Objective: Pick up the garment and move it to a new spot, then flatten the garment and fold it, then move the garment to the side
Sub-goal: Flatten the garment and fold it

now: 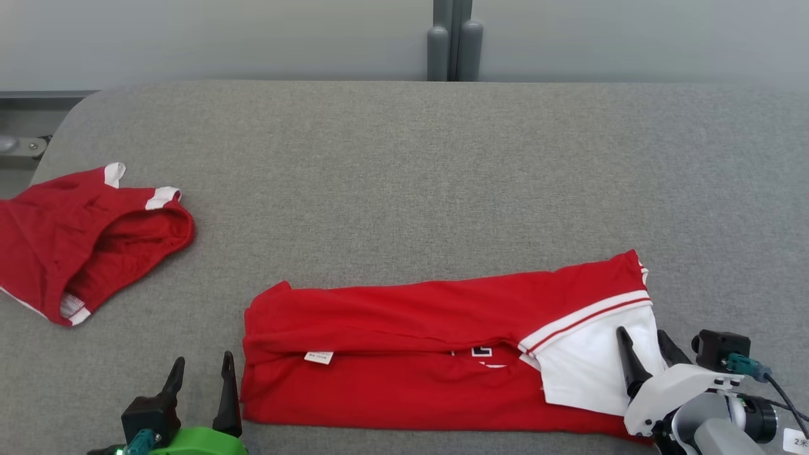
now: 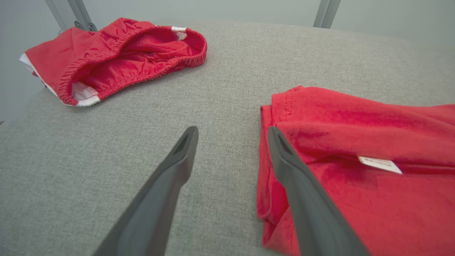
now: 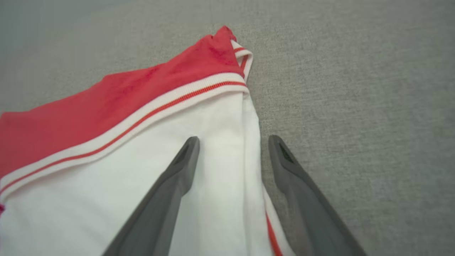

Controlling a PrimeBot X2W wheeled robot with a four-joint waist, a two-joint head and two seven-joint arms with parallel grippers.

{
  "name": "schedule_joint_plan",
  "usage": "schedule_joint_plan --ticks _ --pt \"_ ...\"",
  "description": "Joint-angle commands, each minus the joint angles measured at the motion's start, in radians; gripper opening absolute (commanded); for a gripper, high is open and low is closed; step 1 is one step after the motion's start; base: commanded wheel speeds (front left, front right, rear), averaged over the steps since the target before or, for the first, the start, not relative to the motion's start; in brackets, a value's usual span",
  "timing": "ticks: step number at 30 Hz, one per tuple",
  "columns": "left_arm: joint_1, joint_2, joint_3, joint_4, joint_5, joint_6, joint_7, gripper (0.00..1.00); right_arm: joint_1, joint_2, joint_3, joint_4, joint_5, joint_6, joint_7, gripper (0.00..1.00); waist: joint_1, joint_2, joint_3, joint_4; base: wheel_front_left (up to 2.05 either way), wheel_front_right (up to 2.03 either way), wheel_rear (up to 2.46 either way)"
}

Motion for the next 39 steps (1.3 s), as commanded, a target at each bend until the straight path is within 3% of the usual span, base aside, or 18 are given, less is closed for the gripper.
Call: schedule_joint_plan --ticks 1,6,7,8,10,18,29,33,39 --pt "-0.017 -0.001 -0.001 -0.004 0.010 -0.004 0.000 1.00 -0.017 0.007 0.006 0.019 -0.004 -0.001 0.003 1.00 0.0000 0.0000 0.009 0.013 0.00 0.00 0.00" --pt "-0.020 -0.006 -0.001 -0.007 0.005 -0.011 0.000 1.00 -0.029 0.035 0.059 0.088 0.028 0.000 0.037 1.00 0.0000 0.0000 0.014 0.026 0.00 0.00 0.00" --pt "-0.018 -0.006 -0.001 -0.006 0.007 -0.011 0.000 1.00 -0.029 0.041 0.071 0.096 0.041 0.000 0.045 0.86 0.0000 0.0000 0.015 0.027 0.00 0.00 0.00" --pt "-0.017 -0.006 -0.001 -0.005 0.008 -0.012 0.000 1.00 -0.029 0.046 0.080 0.101 0.053 0.001 0.045 0.48 0.0000 0.0000 0.015 0.028 0.00 0.00 0.00" --pt "-0.016 -0.007 -0.001 -0.004 0.010 -0.015 0.000 1.00 -0.027 0.051 0.108 0.108 0.075 0.003 0.054 0.00 0.0000 0.0000 0.016 0.029 0.00 0.00 0.00" --pt "-0.036 -0.007 -0.025 -0.015 -0.005 -0.020 0.000 1.00 -0.065 -0.004 0.115 0.142 0.128 -0.003 0.014 0.00 0.0000 0.0000 0.029 0.023 0.00 0.00 0.00" --pt "-0.058 -0.007 -0.090 -0.014 -0.015 -0.025 0.000 1.00 -0.155 -0.114 -0.146 0.199 0.037 -0.002 -0.038 0.00 0.0000 0.0000 0.034 -0.006 0.00 0.00 0.00" --pt "-0.048 -0.007 -0.103 -0.007 -0.023 -0.022 0.000 1.00 -0.140 -0.098 -0.194 0.143 -0.040 -0.002 -0.038 0.00 0.0000 0.0000 0.026 -0.024 0.00 0.00 0.00" --pt "-0.033 -0.007 -0.122 -0.003 -0.033 -0.021 0.000 1.00 -0.109 -0.040 -0.087 0.017 -0.084 -0.001 -0.037 0.00 0.0000 0.0000 0.009 -0.047 0.00 0.00 0.00"
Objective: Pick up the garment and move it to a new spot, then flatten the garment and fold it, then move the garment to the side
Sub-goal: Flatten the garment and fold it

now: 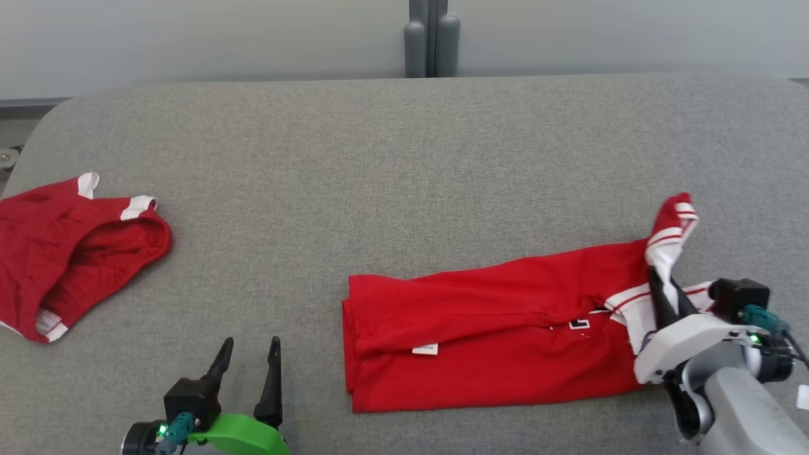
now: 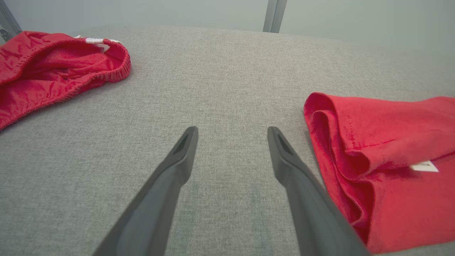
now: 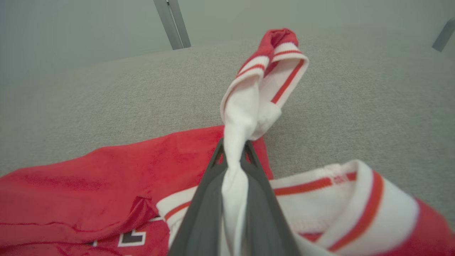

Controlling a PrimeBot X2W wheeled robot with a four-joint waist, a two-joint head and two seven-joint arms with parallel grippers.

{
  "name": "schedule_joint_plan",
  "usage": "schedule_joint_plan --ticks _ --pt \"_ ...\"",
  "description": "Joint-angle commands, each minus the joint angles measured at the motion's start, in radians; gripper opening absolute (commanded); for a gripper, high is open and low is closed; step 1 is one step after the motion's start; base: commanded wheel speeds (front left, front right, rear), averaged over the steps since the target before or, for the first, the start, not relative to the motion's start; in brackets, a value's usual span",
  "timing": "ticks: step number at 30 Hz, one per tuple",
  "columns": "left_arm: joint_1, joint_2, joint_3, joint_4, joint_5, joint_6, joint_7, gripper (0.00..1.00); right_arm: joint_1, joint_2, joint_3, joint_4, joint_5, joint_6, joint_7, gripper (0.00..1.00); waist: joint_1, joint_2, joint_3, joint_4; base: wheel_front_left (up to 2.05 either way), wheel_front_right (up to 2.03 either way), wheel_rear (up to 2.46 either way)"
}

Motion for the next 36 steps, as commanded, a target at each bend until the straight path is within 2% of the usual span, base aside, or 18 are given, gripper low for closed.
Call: schedule_joint_plan --ticks 1,7,9,12,20,27,28,29,30,33,36 --pt "0.011 0.003 -0.002 -0.002 -0.005 -0.002 0.000 1.00 0.014 0.001 0.013 -0.013 0.001 -0.001 -0.002 0.00 0.0000 0.0000 -0.010 -0.009 0.00 0.00 0.00" --pt "0.014 0.003 -0.035 -0.003 -0.019 -0.006 0.000 1.00 0.064 0.042 0.209 -0.168 0.031 -0.001 0.037 0.00 0.0000 0.0000 -0.026 -0.015 0.00 0.00 0.00" --pt "0.005 0.003 -0.053 0.002 -0.022 -0.008 0.000 1.00 0.078 0.060 0.292 -0.224 0.050 -0.001 0.065 0.00 0.0000 0.0000 -0.029 -0.001 0.00 0.00 0.00" --pt "-0.007 0.003 -0.065 0.002 -0.020 -0.008 0.000 1.00 0.075 0.078 0.351 -0.253 0.066 -0.001 0.083 0.00 0.0000 0.0000 -0.027 0.023 0.00 0.00 0.00" --pt "-0.019 0.003 -0.097 0.004 -0.020 -0.007 0.000 1.00 0.010 0.122 0.487 -0.228 0.070 -0.001 0.105 0.00 0.0000 0.0000 -0.015 0.111 0.00 0.00 0.00" --pt "-0.011 0.003 -0.134 0.013 -0.028 -0.006 0.000 1.00 -0.048 0.161 0.528 -0.133 0.099 -0.001 0.092 0.00 0.0000 0.0000 -0.010 0.176 0.00 0.00 0.00" --pt "-0.010 0.003 -0.137 0.013 -0.029 -0.005 0.000 1.00 -0.056 0.166 0.536 -0.120 0.107 -0.001 0.088 0.07 0.0000 0.0000 -0.010 0.180 0.00 0.00 0.00" --pt "-0.009 0.003 -0.141 0.014 -0.030 -0.003 0.000 1.00 -0.062 0.171 0.545 -0.110 0.116 -0.001 0.084 0.46 0.0000 0.0000 -0.009 0.182 0.00 0.00 0.00" --pt "-0.009 0.003 -0.143 0.014 -0.032 0.000 0.000 1.00 -0.068 0.175 0.554 -0.104 0.128 -0.001 0.079 1.00 0.0000 0.0000 -0.009 0.183 0.00 0.00 0.00" --pt "-0.007 0.003 -0.138 0.010 -0.037 0.010 0.000 1.00 -0.086 0.179 0.577 -0.112 0.165 -0.001 0.047 1.00 0.0000 0.0000 -0.012 0.169 0.00 0.00 0.00" --pt "-0.010 0.003 -0.123 0.003 -0.030 0.016 0.000 1.00 -0.094 0.176 0.557 -0.134 0.185 -0.001 0.015 1.00 0.0000 0.0000 -0.020 0.139 0.00 0.00 0.00"
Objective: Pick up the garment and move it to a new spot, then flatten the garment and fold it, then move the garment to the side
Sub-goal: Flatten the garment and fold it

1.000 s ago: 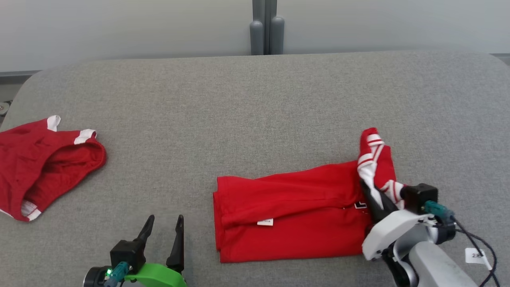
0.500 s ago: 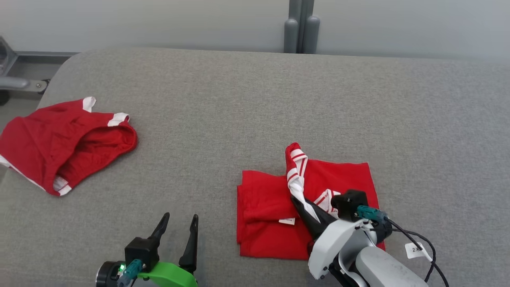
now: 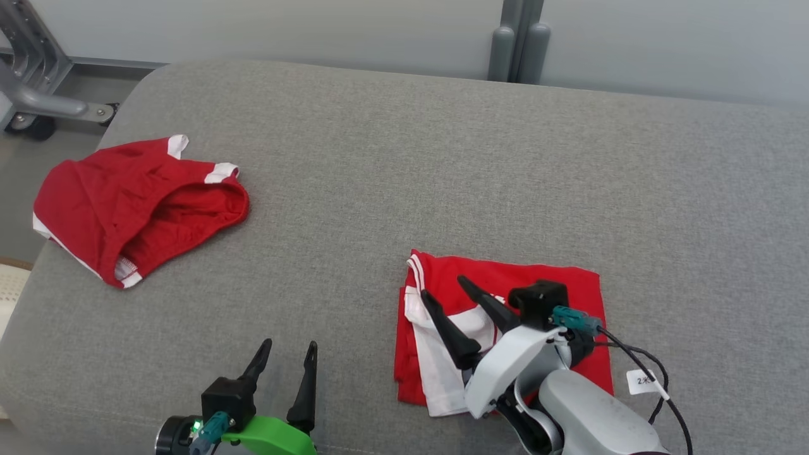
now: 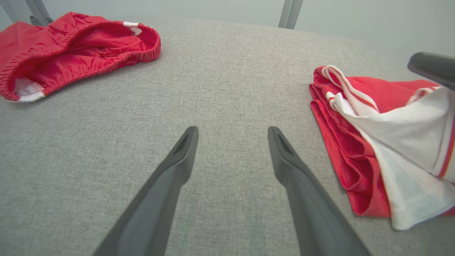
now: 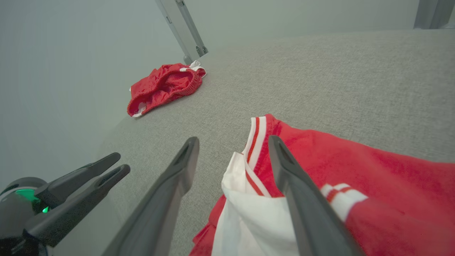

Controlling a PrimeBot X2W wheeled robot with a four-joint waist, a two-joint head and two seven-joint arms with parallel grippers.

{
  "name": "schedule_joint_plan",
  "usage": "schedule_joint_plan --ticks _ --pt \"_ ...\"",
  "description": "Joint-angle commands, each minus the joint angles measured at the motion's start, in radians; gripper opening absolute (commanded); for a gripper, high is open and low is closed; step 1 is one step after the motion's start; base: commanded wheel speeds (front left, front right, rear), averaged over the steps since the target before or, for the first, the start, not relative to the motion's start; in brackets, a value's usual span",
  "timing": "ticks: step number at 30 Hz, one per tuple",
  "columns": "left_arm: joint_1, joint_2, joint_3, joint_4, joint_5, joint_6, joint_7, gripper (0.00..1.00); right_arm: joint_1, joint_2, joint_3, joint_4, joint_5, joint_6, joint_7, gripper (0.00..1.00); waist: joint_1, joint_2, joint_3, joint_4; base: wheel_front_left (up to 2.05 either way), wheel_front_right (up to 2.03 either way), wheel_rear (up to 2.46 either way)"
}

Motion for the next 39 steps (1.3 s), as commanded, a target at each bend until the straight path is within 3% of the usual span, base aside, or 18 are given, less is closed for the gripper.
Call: schedule_joint_plan --ticks 1,10,15,24,31,39 --pt "-0.006 0.003 0.016 -0.007 0.005 0.007 0.000 1.00 -0.005 -0.017 -0.034 -0.017 0.006 -0.001 -0.020 1.00 0.0000 0.0000 -0.014 -0.042 0.00 0.00 0.00" --pt "0.013 0.003 0.070 -0.025 0.019 0.018 0.000 1.00 0.117 -0.078 -0.289 -0.110 -0.059 -0.001 -0.030 1.00 0.0000 0.0000 -0.046 -0.137 0.00 0.00 0.00" --pt "0.019 0.003 0.084 -0.027 0.022 0.013 0.000 1.00 0.198 -0.103 -0.364 -0.127 -0.111 -0.001 -0.030 1.00 0.0000 0.0000 -0.051 -0.164 0.00 0.00 0.00" --pt "0.044 0.003 0.116 -0.040 0.035 0.027 0.000 1.00 0.311 -0.070 -0.568 -0.186 -0.246 -0.001 -0.031 1.00 0.0000 0.0000 -0.070 -0.180 0.00 0.00 0.00" --pt "0.086 0.003 0.157 -0.077 0.027 0.046 0.000 1.00 0.375 -0.040 -0.642 -0.262 -0.337 -0.001 -0.031 1.00 0.0000 0.0000 -0.091 -0.194 0.00 0.00 0.00" --pt "0.122 0.003 0.176 -0.104 0.034 0.036 0.000 1.00 0.402 -0.022 -0.656 -0.287 -0.350 -0.001 -0.031 1.00 0.0000 0.0000 -0.112 -0.204 0.00 0.00 0.00"
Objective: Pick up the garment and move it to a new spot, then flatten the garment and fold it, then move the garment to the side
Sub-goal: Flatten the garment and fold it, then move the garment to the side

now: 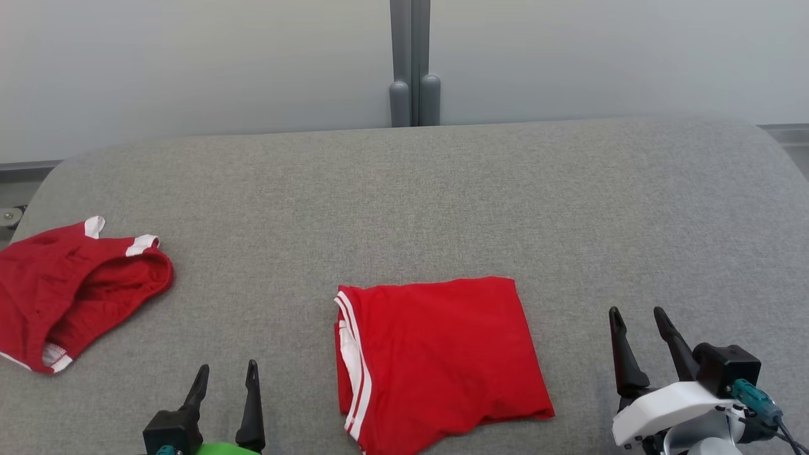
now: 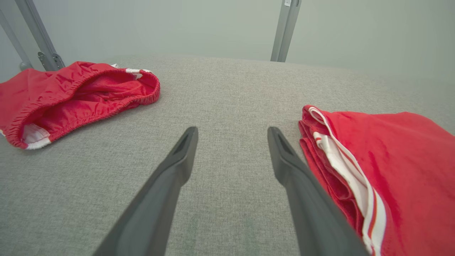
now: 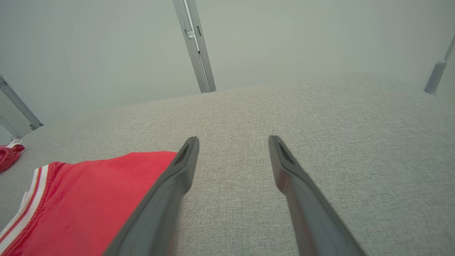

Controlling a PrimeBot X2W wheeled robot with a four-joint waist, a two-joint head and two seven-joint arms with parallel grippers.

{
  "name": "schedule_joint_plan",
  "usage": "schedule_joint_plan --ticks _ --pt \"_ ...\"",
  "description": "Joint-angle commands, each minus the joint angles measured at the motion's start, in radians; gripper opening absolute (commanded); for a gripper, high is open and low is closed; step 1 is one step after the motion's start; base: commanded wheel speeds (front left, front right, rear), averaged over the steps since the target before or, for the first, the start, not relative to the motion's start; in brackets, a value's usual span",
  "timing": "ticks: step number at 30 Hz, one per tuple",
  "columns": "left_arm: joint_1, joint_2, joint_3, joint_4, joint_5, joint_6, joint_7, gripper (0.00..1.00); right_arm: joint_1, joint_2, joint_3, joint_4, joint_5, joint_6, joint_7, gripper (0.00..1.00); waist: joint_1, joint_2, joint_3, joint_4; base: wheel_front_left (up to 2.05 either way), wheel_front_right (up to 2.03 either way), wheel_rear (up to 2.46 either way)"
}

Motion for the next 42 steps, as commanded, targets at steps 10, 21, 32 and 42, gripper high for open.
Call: schedule_joint_plan --ticks 10,21,32,42 --pt "0.033 0.003 0.012 -0.013 0.014 -0.012 0.000 1.00 0.028 0.010 0.008 0.005 -0.012 -0.001 -0.002 1.00 0.0000 0.0000 -0.031 0.003 0.00 0.00 0.00" --pt "0.040 0.003 0.011 -0.020 0.018 -0.020 0.000 1.00 0.026 0.017 0.011 0.005 -0.001 -0.001 -0.002 1.00 0.0000 0.0000 -0.035 0.001 0.00 0.00 0.00" --pt "0.022 0.003 -0.019 -0.019 0.013 -0.023 0.000 1.00 -0.014 0.013 0.122 0.114 0.044 -0.001 -0.002 1.00 0.0000 0.0000 0.009 0.025 0.00 0.00 0.00" --pt "-0.042 0.003 -0.066 -0.020 0.005 -0.019 0.000 1.00 -0.173 -0.010 0.242 0.277 0.144 -0.001 -0.002 1.00 0.0000 0.0000 0.117 0.085 0.00 0.00 0.00"
